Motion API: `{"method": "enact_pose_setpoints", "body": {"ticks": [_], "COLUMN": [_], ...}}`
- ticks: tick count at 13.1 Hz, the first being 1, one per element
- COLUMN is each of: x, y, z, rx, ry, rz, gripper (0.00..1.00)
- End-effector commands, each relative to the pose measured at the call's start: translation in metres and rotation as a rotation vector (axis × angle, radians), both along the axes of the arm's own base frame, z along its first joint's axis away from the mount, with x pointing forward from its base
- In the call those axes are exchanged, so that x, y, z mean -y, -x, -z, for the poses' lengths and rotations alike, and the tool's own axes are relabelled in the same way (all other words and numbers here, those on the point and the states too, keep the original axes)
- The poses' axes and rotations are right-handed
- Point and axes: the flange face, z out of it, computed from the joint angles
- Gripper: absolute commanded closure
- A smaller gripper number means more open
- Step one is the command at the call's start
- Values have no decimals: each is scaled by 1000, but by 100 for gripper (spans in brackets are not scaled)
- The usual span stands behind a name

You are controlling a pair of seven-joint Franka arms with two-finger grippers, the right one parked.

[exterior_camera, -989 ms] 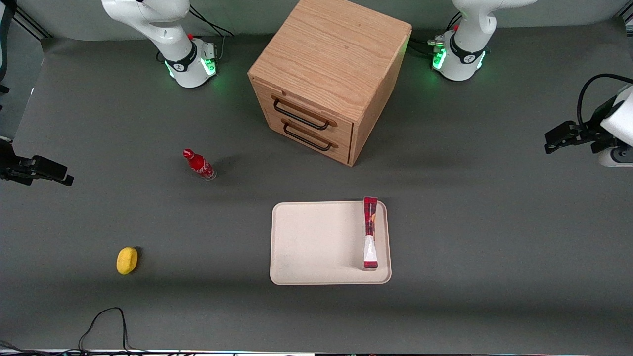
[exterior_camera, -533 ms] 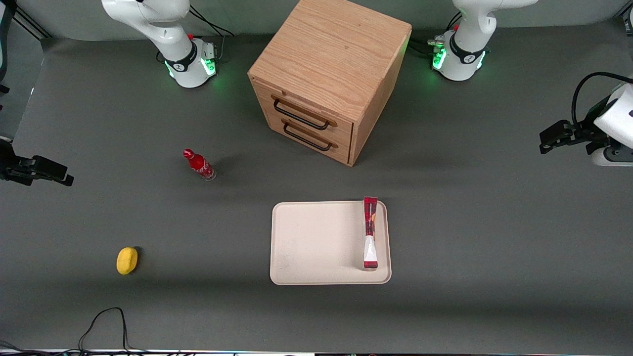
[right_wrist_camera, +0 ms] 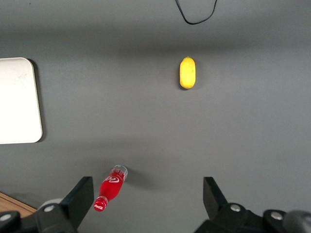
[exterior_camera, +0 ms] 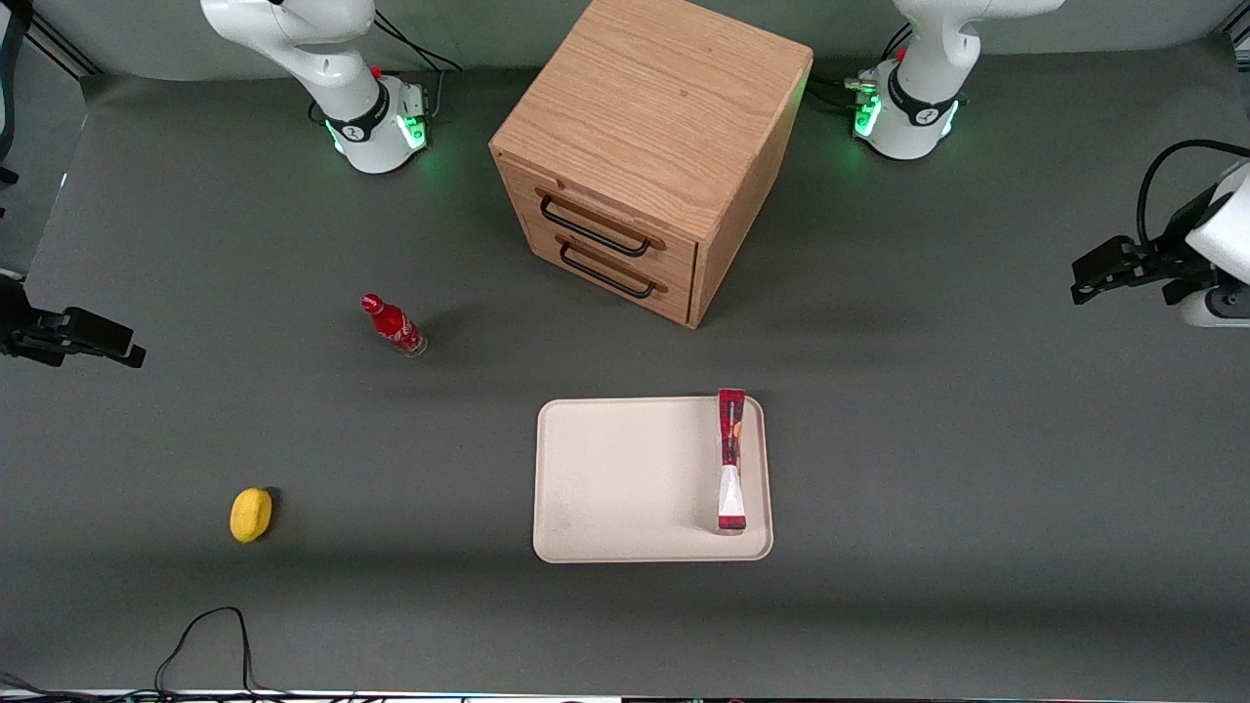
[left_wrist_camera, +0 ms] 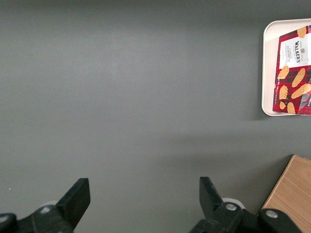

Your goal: Place red cookie box on tray

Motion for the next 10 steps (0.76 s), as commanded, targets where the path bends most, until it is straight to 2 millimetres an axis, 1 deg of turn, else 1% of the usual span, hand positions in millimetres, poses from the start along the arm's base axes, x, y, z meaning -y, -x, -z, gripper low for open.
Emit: {"method": "enact_pose_setpoints", "body": {"ticks": [1,10], "x": [1,0], "y": [0,5], "z": [-6,-5], "rx": [2,-31], "ry": [23,25], "rz": [7,54], "gripper": [0,0]}}
